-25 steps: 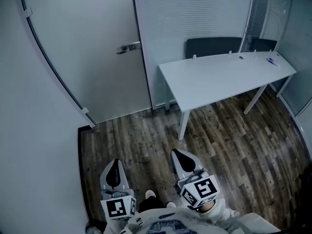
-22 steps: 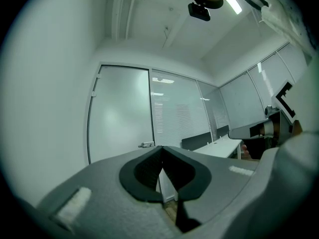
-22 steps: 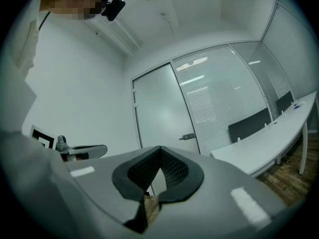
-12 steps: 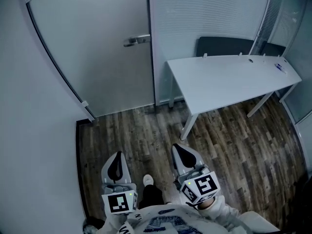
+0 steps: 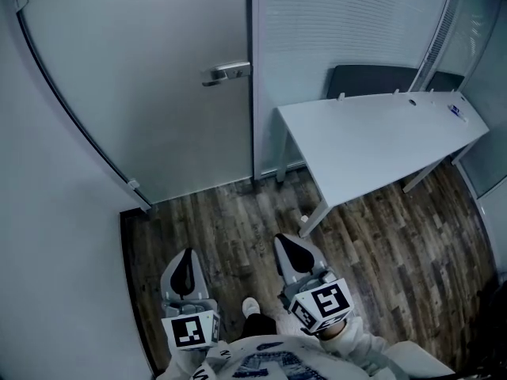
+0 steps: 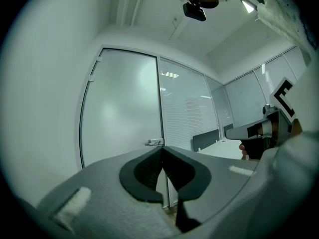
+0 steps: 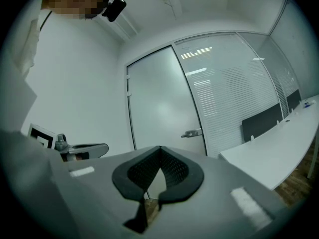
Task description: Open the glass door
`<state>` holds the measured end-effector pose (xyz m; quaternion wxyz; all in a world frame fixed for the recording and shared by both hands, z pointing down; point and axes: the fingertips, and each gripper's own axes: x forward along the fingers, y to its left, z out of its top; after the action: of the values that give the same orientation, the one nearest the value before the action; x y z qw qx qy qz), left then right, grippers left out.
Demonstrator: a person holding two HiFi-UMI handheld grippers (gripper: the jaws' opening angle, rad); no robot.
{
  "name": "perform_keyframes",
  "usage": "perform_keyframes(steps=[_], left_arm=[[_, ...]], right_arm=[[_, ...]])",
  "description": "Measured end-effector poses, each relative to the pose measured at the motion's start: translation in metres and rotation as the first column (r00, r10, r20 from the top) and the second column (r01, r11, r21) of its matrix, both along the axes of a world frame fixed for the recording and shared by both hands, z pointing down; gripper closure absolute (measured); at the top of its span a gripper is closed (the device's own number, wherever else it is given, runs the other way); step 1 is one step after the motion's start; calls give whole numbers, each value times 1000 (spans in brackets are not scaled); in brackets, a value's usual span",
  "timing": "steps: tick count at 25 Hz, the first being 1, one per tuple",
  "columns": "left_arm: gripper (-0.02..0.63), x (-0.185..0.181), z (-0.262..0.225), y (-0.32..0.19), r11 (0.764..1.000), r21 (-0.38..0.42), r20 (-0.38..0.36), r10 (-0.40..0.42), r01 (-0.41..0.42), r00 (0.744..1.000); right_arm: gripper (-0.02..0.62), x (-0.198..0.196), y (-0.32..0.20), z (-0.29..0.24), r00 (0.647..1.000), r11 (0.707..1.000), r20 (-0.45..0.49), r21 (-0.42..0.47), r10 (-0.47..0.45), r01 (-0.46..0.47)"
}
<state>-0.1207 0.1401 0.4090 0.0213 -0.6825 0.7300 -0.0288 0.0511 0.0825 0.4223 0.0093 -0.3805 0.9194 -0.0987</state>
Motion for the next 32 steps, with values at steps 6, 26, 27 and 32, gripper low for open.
perform_keyframes(steps=[6, 26, 27, 32], left_arm=[[601, -32, 2, -38, 999, 11, -7, 31, -31, 999], [601, -67, 9, -148, 999, 12, -4, 34, -34, 999], [601, -68, 8, -158, 999, 9, -2, 32, -32, 999], [601, -66, 7, -213, 1000, 4, 10, 29, -29, 1000]], right_arm=[[592, -33, -35, -4, 1000, 1000, -8, 17, 26, -26], [592, -67, -146, 5, 999, 999, -8, 14, 34, -34], [592, -68, -156, 5, 1000, 999, -7, 13, 30, -30], [592, -69, -210, 9, 1000, 1000, -5, -1, 18, -18]])
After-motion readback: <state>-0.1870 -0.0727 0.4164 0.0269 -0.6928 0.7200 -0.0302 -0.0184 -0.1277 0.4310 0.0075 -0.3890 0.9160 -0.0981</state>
